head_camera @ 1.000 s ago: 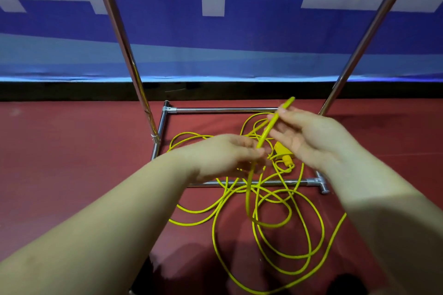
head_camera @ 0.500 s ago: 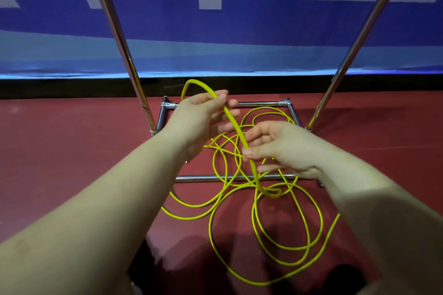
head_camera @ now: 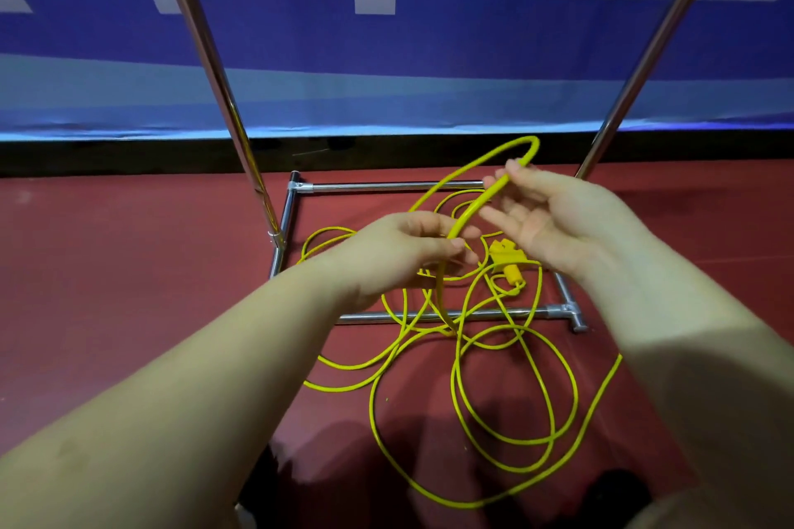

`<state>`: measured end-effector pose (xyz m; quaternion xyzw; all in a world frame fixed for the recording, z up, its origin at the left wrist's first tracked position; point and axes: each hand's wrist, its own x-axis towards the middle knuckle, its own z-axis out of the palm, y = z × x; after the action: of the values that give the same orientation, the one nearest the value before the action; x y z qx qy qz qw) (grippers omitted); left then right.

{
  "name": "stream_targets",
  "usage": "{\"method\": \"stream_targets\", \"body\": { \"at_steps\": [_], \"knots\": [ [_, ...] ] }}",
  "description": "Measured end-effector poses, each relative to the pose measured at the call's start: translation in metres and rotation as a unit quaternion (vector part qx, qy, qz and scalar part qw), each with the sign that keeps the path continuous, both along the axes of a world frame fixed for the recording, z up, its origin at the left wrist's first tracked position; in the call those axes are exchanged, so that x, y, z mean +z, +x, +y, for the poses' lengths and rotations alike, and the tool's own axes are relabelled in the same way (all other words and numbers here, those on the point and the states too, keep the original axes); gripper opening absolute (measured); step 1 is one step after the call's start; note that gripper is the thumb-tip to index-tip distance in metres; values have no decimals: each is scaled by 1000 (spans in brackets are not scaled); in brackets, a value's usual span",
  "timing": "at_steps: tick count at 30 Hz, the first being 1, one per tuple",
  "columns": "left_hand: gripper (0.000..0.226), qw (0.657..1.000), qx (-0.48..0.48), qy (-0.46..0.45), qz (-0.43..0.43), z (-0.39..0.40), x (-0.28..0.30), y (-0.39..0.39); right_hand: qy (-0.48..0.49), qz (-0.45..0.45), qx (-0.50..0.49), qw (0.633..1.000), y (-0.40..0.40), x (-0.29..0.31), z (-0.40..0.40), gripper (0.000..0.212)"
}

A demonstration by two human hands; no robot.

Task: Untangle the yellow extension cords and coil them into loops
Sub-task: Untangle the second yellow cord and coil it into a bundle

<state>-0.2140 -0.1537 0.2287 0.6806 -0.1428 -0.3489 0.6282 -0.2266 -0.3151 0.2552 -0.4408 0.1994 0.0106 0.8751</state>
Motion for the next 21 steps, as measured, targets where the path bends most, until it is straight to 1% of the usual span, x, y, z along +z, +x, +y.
{"method": "stream_targets", "body": {
  "at_steps": [2, 3, 4, 5, 6, 8, 10, 12, 14, 18, 19, 21],
  "knots": [
    [18, 1000, 12, -9, -4, 2, 3, 2, -30, -8, 24, 999, -1, 0, 0, 6],
    [19, 1000, 26, -14, -9, 3, 5, 4, -70, -4, 45, 997, -2, -1, 0, 5],
    [19, 999, 45, -22, -15, 4, 6, 5, -127, 5, 75, 989, -4, -4, 0, 16],
    [19, 997, 70, -32, -19, 5, 7, 7, -193, 17, 112, 975, -6, -7, 1, 26],
    [19, 994, 98, -46, -18, 6, 8, 10, -260, 23, 150, 953, -8, -10, 2, 31],
    [18, 987, 145, -75, -7, 9, 10, 14, -359, 16, 232, 904, -13, -15, 6, 27],
    [16, 980, 173, -96, 5, 12, 11, 18, -413, -5, 288, 864, -17, -19, 11, 23],
    [15, 976, 185, -115, 15, 15, 12, 21, -439, -28, 310, 843, -19, -23, 15, 23],
    [15, 972, 191, -131, 26, 16, 12, 22, -435, -41, 313, 843, -19, -25, 19, 22],
    [15, 960, 207, -180, 63, 18, 14, 24, -404, -38, 299, 864, -17, -22, 20, 19],
    [16, 957, 207, -191, 71, 18, 13, 25, -396, -40, 288, 871, -16, -20, 20, 19],
    [16, 961, 198, -178, 73, 17, 12, 25, -343, -45, 243, 906, -14, -16, 19, 17]
  ]
}}
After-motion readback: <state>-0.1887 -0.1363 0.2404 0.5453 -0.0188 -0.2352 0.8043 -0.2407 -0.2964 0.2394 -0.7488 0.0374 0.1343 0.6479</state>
